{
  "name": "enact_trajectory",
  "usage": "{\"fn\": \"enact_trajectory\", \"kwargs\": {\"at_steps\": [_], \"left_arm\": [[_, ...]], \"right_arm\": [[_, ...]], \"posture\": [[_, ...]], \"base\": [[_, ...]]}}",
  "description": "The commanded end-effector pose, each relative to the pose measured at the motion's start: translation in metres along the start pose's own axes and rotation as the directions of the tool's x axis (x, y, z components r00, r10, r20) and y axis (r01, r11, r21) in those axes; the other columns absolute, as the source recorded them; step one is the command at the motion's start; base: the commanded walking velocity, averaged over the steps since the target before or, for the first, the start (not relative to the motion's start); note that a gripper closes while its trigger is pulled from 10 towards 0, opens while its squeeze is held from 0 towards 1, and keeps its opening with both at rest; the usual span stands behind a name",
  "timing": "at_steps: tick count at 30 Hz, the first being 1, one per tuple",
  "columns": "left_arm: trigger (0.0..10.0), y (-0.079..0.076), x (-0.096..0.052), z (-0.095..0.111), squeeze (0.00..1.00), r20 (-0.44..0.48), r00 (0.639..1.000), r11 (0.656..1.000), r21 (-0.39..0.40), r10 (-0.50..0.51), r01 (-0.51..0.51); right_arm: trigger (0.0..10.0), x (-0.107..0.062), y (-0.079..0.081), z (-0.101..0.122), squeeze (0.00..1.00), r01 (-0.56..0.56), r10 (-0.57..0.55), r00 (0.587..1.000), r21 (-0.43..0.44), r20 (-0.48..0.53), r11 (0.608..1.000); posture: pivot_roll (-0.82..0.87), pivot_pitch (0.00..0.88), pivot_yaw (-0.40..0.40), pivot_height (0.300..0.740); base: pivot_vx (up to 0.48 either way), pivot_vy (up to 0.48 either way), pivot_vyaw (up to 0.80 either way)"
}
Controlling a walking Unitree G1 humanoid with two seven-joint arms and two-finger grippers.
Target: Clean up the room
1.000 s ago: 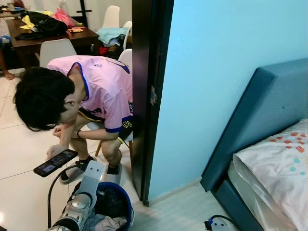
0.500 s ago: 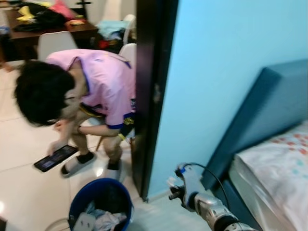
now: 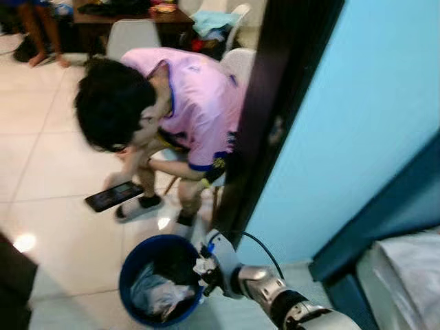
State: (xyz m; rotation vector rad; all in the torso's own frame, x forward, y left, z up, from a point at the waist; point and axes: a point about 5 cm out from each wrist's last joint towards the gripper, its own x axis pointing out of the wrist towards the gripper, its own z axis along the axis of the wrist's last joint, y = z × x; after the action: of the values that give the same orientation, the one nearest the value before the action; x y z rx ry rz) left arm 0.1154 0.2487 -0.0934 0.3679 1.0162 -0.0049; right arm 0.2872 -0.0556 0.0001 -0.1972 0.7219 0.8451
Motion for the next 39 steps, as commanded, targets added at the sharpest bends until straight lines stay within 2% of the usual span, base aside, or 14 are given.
{"fn": "enact_trajectory", "kwargs": {"at_steps": [1,5,9,11,14,20,21,28,29,30,31,33,34,39], "left_arm": [[10.0,0.000,0.000,-0.001,0.00,-0.012,1.000,1.000,-0.015,0.003,-0.004],[10.0,0.001,0.004,0.013,0.00,0.022,1.000,1.000,-0.012,0.008,-0.008],[10.0,-0.001,0.009,0.033,0.00,0.079,0.997,1.000,0.018,-0.006,0.004],[10.0,-0.001,0.009,0.034,0.00,0.083,0.996,1.000,0.023,-0.010,0.008],[10.0,-0.002,0.008,0.033,0.00,0.083,0.996,1.000,0.028,-0.014,0.012],[10.0,-0.003,0.008,0.029,0.00,0.077,0.997,0.999,0.030,-0.015,0.013],[10.0,-0.004,0.007,0.026,0.00,0.073,0.997,0.999,0.029,-0.016,0.014],[10.0,-0.005,0.005,0.021,0.00,0.066,0.998,0.999,0.032,-0.019,0.017],[10.0,-0.005,0.005,0.020,0.00,0.065,0.998,0.999,0.035,-0.020,0.017],[10.0,-0.005,0.005,0.020,0.00,0.065,0.998,0.999,0.035,-0.020,0.017],[10.0,-0.005,0.005,0.019,0.00,0.065,0.998,0.999,0.036,-0.020,0.018],[10.0,-0.005,0.004,0.018,0.00,0.065,0.998,0.999,0.038,-0.021,0.018],[10.0,-0.005,0.004,0.017,0.00,0.064,0.998,0.999,0.042,-0.021,0.018],[10.0,-0.004,0.004,0.016,0.00,0.061,0.998,0.999,0.051,-0.022,0.019]], "right_arm": [[10.0,0.000,0.001,-0.004,0.00,0.000,0.000,1.000,0.029,-0.015,1.000],[10.0,0.002,0.001,0.001,0.00,0.023,-0.023,1.000,0.017,-0.012,1.000],[10.0,-0.001,-0.012,0.008,0.00,0.175,-0.176,0.984,-0.046,-0.022,0.984],[10.0,-0.004,-0.020,0.011,0.00,0.249,-0.252,0.968,-0.080,-0.021,0.965],[10.0,-0.007,-0.026,0.015,0.00,0.303,-0.304,0.953,-0.066,-0.001,0.951],[10.0,-0.009,-0.031,0.023,0.00,0.346,-0.345,0.938,-0.055,0.032,0.937],[10.0,-0.012,-0.037,0.031,0.00,0.391,-0.389,0.919,-0.025,0.064,0.920],[10.0,-0.020,-0.049,0.053,0.00,0.449,-0.450,0.882,0.038,0.140,0.893],[10.0,-0.022,-0.052,0.058,0.05,0.463,-0.465,0.872,0.050,0.155,0.885],[10.0,-0.022,-0.052,0.058,0.05,0.463,-0.465,0.872,0.050,0.155,0.885],[10.0,-0.023,-0.054,0.061,0.57,0.471,-0.474,0.865,0.058,0.164,0.880],[10.0,-0.025,-0.056,0.065,0.57,0.477,-0.483,0.858,0.077,0.175,0.876],[10.0,-0.025,-0.056,0.070,1.00,0.460,-0.472,0.862,0.105,0.187,0.882],[10.0,-0.024,-0.054,0.074,1.00,0.450,-0.458,0.867,0.088,0.196,0.889]], "posture": [[0.18,0.221,-0.121,0.740],[0.19,0.231,-0.117,0.740],[0.19,0.235,-0.114,0.740],[0.19,0.239,-0.112,0.740],[0.19,0.245,-0.115,0.740],[0.20,0.256,-0.117,0.740],[0.20,0.265,-0.118,0.740],[0.22,0.285,-0.119,0.740],[0.22,0.289,-0.118,0.740],[0.22,0.289,-0.118,0.740],[0.22,0.289,-0.118,0.740],[0.23,0.293,-0.118,0.740],[0.23,0.296,-0.118,0.740],[0.22,0.297,-0.119,0.740]], "base": [[0.000,0.000,0.80],[0.000,0.000,0.80],[0.000,0.000,0.80],[0.000,0.000,0.80],[0.000,0.000,0.27],[0.000,0.000,0.00],[0.000,0.000,0.00],[0.000,0.000,0.00],[0.000,0.000,0.00],[0.000,0.000,0.00],[0.000,0.000,0.00],[0.000,0.000,0.00],[0.000,0.000,0.00],[0.000,0.000,0.00]]}}
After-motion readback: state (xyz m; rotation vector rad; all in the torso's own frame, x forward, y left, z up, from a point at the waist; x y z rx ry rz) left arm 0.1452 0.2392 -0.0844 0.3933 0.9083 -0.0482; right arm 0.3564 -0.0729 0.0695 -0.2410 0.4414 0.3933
